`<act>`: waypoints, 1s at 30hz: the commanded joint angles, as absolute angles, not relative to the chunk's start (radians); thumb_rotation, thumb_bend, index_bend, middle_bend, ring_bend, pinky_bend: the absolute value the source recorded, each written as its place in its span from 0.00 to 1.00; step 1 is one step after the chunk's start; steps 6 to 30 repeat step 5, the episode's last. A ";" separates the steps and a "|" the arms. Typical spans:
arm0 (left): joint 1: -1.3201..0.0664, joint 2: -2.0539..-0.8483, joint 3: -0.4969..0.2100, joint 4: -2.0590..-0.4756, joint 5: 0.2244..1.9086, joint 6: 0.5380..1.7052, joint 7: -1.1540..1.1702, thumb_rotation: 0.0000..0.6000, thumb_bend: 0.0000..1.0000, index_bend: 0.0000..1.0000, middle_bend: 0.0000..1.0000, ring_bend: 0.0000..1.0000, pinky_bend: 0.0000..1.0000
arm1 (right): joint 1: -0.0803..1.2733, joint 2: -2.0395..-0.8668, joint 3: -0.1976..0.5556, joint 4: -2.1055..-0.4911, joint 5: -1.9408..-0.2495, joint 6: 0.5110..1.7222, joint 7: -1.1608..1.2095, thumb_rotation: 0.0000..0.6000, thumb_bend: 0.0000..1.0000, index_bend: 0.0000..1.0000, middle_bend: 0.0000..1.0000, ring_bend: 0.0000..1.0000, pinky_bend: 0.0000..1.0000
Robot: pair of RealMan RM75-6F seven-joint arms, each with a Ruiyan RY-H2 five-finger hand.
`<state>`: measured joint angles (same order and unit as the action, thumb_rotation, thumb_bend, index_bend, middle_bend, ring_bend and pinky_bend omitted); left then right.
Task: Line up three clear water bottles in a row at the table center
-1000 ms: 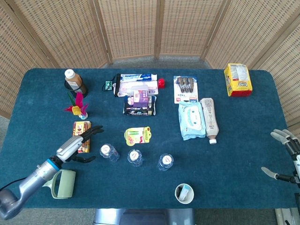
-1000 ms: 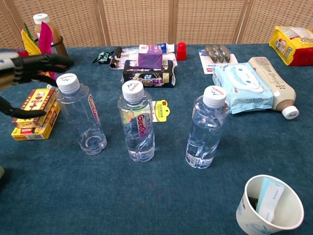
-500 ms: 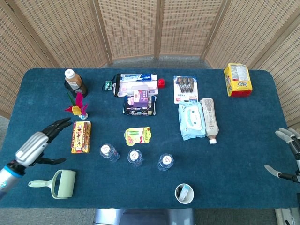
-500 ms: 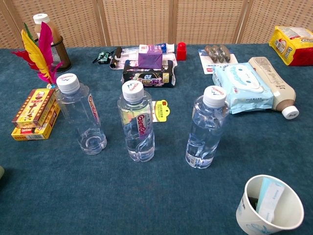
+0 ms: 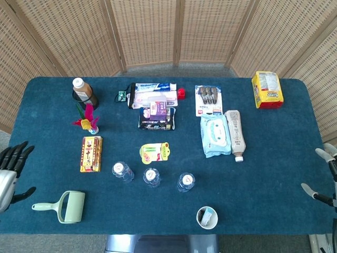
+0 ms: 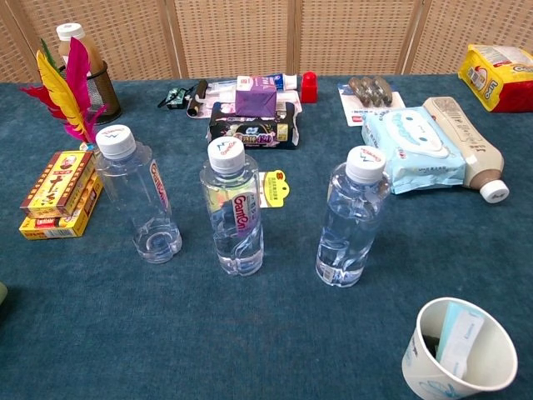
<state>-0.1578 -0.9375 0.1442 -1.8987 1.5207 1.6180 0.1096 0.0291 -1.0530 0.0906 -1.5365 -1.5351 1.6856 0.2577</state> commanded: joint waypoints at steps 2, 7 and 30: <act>-0.104 -0.991 0.128 -1.909 1.516 1.660 0.145 1.00 0.10 0.00 0.00 0.00 0.02 | 0.019 -1.052 0.099 -1.547 -1.519 1.687 0.230 1.00 0.00 0.18 0.09 0.02 0.02; -0.095 -1.004 0.120 -1.907 1.520 1.655 0.162 1.00 0.10 0.00 0.00 0.00 0.02 | 0.016 -1.051 0.100 -1.553 -1.515 1.683 0.208 1.00 0.00 0.18 0.09 0.02 0.02; -0.095 -1.004 0.120 -1.907 1.520 1.655 0.162 1.00 0.10 0.00 0.00 0.00 0.02 | 0.016 -1.051 0.100 -1.553 -1.515 1.683 0.208 1.00 0.00 0.18 0.09 0.02 0.02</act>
